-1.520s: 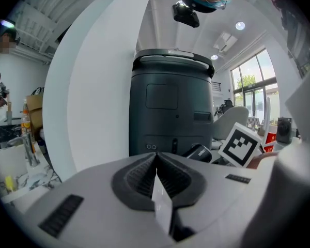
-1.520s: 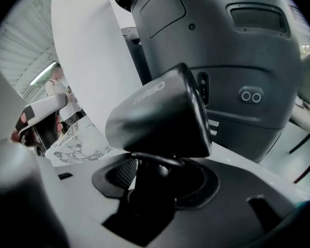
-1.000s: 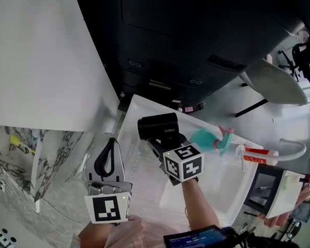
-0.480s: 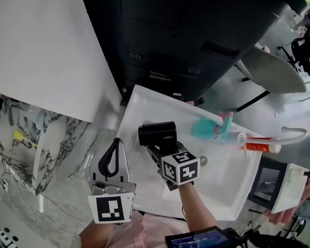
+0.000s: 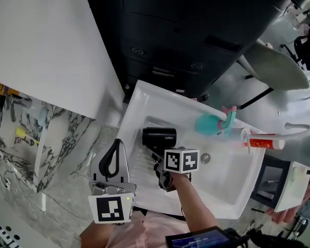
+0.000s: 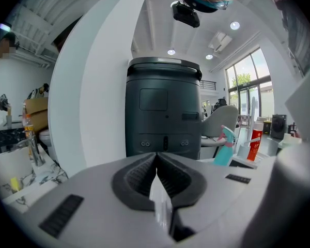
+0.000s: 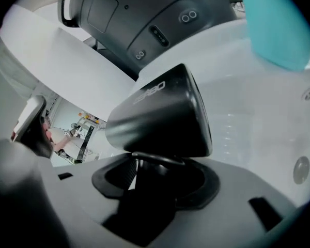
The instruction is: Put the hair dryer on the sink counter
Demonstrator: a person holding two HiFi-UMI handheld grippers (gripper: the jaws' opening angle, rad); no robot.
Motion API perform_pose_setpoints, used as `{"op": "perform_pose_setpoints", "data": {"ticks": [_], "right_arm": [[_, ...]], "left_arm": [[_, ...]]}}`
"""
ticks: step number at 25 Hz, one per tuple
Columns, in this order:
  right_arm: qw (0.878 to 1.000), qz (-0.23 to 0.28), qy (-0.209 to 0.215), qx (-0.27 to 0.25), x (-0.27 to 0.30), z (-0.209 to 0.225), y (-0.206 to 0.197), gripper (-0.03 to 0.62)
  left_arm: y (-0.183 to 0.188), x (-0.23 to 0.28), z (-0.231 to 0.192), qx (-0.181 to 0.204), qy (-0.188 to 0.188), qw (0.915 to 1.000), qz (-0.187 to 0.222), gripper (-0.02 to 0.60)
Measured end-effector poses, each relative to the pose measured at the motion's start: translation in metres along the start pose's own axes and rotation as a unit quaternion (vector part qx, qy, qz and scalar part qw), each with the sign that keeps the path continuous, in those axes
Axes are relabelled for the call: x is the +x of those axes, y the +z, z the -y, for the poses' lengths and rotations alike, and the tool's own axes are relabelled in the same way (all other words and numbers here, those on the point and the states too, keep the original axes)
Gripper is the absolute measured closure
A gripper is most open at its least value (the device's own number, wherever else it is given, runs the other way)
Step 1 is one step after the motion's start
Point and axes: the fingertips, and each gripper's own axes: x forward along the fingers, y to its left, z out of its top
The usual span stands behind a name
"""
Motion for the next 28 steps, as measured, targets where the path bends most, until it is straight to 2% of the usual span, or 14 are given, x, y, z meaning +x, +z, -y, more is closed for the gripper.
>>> {"op": "perform_pose_setpoints", "data": {"ticks": [8, 12, 16, 20, 24, 28], "right_arm": [[0.998, -0.045, 0.006, 0.041, 0.005, 0.003, -0.001, 0.364], [0.997, -0.066, -0.018, 0.028, 0.006, 0.003, -0.002, 0.361], [0.996, -0.082, -0.043, -0.009, 0.006, 0.001, -0.004, 0.353], [0.996, -0.077, -0.049, -0.014, 0.006, -0.002, -0.002, 0.286], [0.995, -0.078, -0.061, -0.032, 0.005, -0.001, 0.000, 0.273], [0.995, -0.083, -0.055, -0.025, 0.001, 0.003, -0.001, 0.273]], "left_arm": [[0.000, 0.005, 0.005, -0.003, -0.006, 1.0000, 0.000, 0.571], [0.002, 0.008, 0.002, -0.004, -0.002, 1.0000, 0.000, 0.571], [0.002, 0.010, -0.004, -0.009, 0.003, 1.0000, 0.000, 0.571], [-0.001, 0.011, -0.006, -0.013, 0.004, 0.9999, -0.004, 0.571], [-0.001, 0.012, -0.008, -0.014, 0.003, 0.9999, -0.003, 0.571], [0.000, 0.013, -0.007, -0.011, -0.001, 0.9999, -0.002, 0.571]]}}
